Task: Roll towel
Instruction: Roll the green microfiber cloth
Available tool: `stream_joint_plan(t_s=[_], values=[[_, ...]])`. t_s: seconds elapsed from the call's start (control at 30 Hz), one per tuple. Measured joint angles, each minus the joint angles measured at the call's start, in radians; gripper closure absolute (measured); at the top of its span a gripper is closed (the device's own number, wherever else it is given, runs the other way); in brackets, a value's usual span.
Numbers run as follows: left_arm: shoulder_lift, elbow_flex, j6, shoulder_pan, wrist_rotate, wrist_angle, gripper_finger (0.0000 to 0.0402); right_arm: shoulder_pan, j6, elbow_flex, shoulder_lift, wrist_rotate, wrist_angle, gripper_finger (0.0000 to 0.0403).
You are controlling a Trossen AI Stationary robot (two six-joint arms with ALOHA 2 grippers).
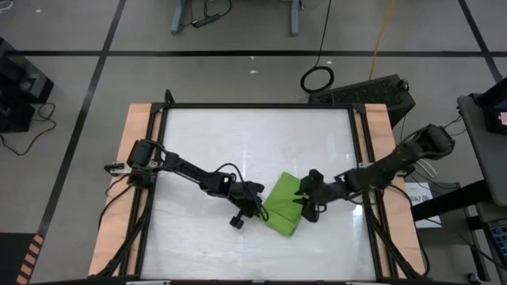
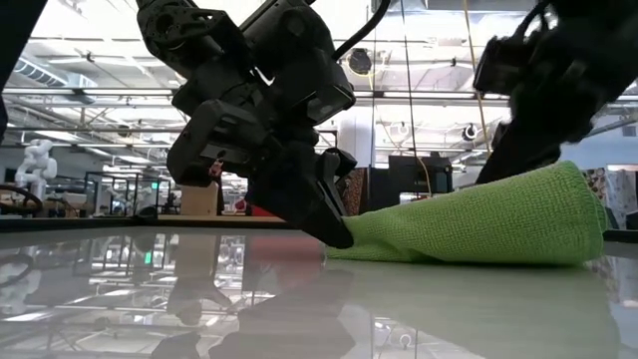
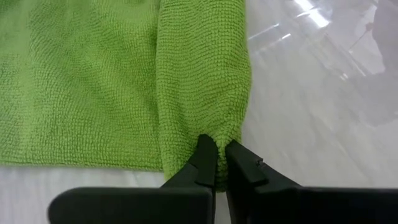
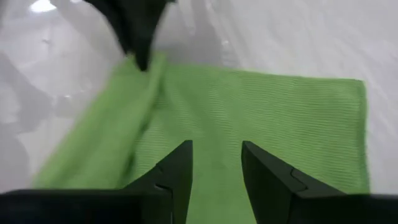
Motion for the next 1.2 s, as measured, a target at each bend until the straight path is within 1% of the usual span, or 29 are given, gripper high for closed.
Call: stream_joint_plan(t_s=[0.07, 0.17, 0.27, 0.4, 0.5, 0.6, 0.73, 0.9, 1.03, 1.2], values=[[-0.006, 0.000, 0.000, 0.000, -0.002, -0.010, 0.0386, -0.031, -0.010, 0.000, 0.034, -0.006, 0.004, 0.0281], [-0.010, 0.001, -0.001, 0.000, -0.003, -0.017, 0.0386, -0.082, -0.037, 0.000, 0.103, -0.073, 0.041, 0.0286], [-0.019, 0.016, 0.000, 0.000, -0.006, -0.068, 0.0386, -0.121, -0.047, 0.000, 0.183, -0.125, 0.072, 0.0292], [-0.027, 0.040, 0.000, 0.000, -0.009, -0.132, 0.0386, -0.157, -0.080, 0.001, 0.260, -0.143, 0.162, 0.0301], [-0.027, 0.066, 0.000, 0.000, -0.024, -0.195, 0.0386, -0.197, -0.124, 0.002, 0.294, -0.151, 0.224, 0.0308], [-0.029, 0.089, 0.000, -0.002, -0.072, -0.262, 0.0386, -0.249, -0.170, 0.002, 0.314, -0.163, 0.254, 0.0313], [-0.040, 0.110, -0.008, 0.002, -0.127, -0.330, 0.0386, -0.327, -0.252, 0.002, 0.325, -0.206, 0.274, 0.0314], [-0.055, 0.154, -0.056, 0.018, -0.180, -0.427, 0.0386, -0.415, -0.315, 0.002, 0.325, -0.212, 0.273, 0.0314], [-0.061, 0.172, -0.097, 0.022, -0.185, -0.475, 0.0386, -0.473, -0.360, 0.001, 0.325, -0.252, 0.289, 0.0314], [-0.062, 0.205, -0.105, 0.020, -0.119, -0.491, 0.0386, -0.531, -0.405, 0.000, 0.326, -0.294, 0.308, 0.0314]])
